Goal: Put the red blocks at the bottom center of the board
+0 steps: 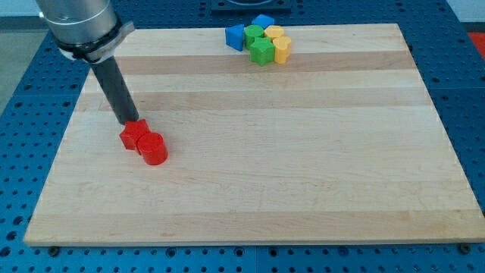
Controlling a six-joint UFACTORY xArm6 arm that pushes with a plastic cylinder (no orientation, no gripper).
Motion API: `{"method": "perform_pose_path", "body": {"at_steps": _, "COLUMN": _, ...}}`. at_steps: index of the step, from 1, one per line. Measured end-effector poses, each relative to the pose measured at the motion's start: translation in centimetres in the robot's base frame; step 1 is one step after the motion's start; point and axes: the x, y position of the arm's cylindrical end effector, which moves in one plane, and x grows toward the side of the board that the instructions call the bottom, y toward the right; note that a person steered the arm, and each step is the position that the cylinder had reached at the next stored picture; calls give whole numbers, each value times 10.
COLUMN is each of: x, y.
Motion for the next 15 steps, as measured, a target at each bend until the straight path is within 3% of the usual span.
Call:
{"method": "perform_pose_path", "body": {"at_steps": 5, "x": 51, "y": 10}}
{"method": "perform_pose_path", "body": {"at_steps": 8, "x": 105, "y": 78}}
{"method": "perform_pose_path", "body": {"at_steps": 11, "x": 106, "y": 21}}
{"method": "perform_pose_path", "body": {"at_steps": 12, "x": 135, "y": 21}}
{"method": "perform_pose_path", "body": {"at_steps": 15, "x": 148, "y": 120}}
